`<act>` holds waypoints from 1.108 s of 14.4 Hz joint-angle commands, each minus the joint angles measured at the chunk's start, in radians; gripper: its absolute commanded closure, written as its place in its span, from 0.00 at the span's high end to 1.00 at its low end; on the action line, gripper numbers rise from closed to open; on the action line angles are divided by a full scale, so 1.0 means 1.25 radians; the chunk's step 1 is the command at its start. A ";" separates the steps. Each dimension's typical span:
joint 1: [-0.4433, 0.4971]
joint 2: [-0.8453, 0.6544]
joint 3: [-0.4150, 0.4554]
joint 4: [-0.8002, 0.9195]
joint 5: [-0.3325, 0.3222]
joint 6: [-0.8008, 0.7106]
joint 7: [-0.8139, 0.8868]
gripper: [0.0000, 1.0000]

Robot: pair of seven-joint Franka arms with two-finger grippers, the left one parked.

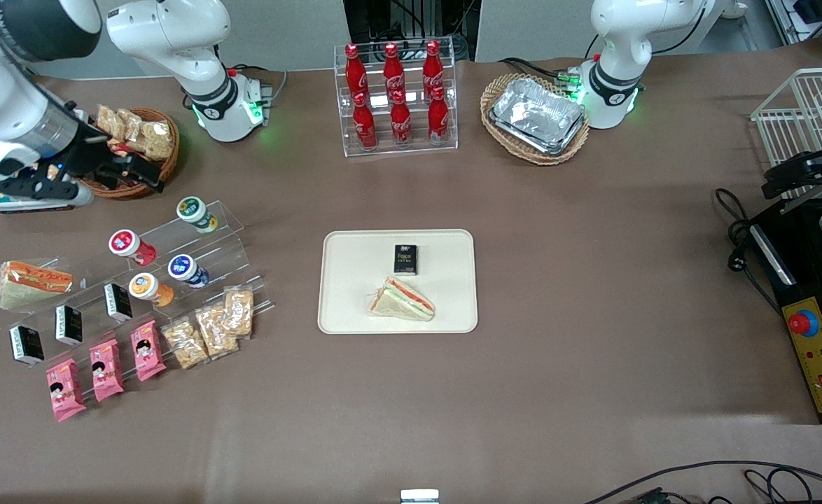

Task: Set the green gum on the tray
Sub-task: 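Move the right gripper over the green-labelled gum bottle on the rack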

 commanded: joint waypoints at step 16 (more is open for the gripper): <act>0.004 -0.070 -0.004 -0.321 -0.029 0.314 -0.046 1.00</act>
